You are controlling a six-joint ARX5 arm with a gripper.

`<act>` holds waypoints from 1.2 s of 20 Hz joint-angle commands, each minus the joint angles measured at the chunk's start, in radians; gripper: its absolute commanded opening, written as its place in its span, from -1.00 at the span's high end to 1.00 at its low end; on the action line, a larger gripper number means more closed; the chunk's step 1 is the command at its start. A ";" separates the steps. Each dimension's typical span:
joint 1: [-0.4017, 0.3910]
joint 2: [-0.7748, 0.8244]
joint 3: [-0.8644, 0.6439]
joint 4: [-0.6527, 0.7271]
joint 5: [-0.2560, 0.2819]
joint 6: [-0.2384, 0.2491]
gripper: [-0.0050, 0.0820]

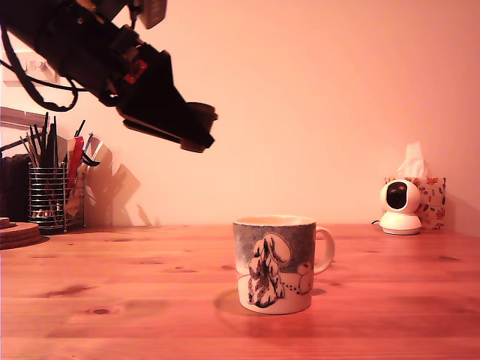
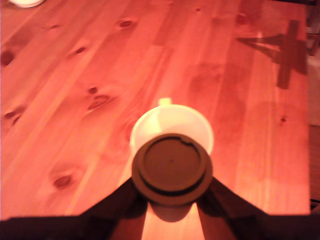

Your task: Pick up the coffee capsules on the table and drop them inside the coffee cup

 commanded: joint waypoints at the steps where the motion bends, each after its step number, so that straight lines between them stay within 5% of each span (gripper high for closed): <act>1: -0.014 -0.014 -0.003 0.007 0.005 -0.007 0.75; 12: -0.034 -0.014 -0.003 0.007 -0.038 -0.064 0.75; 16: -0.034 -0.014 -0.003 0.007 -0.092 -0.200 0.75; 24: -0.035 -0.002 -0.003 0.008 -0.094 -0.282 0.75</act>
